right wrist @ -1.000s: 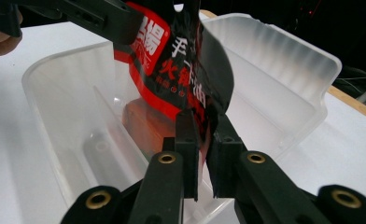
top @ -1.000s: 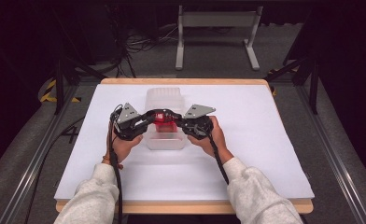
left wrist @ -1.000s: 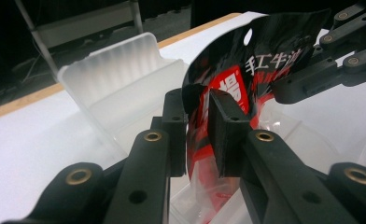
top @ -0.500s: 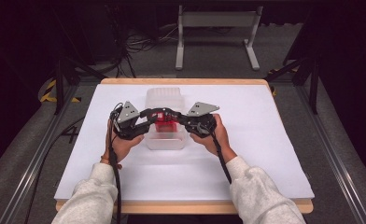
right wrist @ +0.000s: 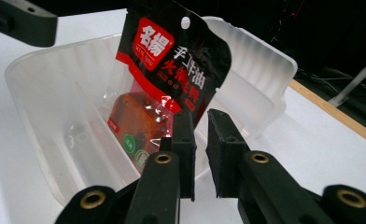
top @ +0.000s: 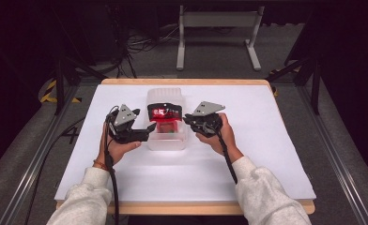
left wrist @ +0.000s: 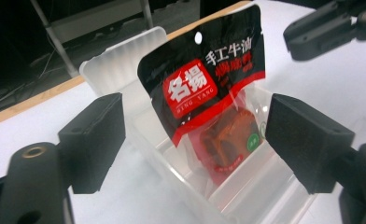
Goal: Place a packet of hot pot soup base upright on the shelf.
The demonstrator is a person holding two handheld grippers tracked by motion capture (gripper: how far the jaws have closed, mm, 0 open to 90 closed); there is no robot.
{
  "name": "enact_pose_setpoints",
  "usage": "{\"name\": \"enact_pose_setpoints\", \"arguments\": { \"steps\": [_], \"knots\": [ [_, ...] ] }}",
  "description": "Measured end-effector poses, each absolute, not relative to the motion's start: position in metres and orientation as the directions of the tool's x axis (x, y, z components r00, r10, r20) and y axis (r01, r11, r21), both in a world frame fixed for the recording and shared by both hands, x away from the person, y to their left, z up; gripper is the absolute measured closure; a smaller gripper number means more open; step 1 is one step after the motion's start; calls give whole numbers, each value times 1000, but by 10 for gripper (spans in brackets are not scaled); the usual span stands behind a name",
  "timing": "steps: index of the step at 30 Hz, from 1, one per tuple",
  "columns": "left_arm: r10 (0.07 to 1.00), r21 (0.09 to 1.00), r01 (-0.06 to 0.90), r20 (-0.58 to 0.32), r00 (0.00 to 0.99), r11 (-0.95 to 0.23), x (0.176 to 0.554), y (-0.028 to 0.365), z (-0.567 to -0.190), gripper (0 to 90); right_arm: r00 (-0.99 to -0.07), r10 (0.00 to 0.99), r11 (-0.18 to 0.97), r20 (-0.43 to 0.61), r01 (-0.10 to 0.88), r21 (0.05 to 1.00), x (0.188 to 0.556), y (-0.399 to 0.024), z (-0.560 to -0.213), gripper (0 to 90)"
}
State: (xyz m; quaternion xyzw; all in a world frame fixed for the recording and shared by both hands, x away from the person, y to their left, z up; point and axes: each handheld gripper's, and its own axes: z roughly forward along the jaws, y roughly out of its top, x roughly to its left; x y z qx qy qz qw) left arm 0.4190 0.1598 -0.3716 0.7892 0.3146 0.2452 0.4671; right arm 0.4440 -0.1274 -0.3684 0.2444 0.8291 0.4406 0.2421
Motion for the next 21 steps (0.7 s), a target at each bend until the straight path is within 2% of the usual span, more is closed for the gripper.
{"name": "enact_pose_setpoints", "arguments": {
  "steps": [10,21],
  "knots": [
    [707,860,279,126,696,-428,412,163,-375,96,-751,623,519,-217,190,833,441,-141,-364,772],
    [706,850,281,141,694,-445,400,169,-382,79,-739,630,542,-239,197,817,438,-160,-362,694]
  ]
}}
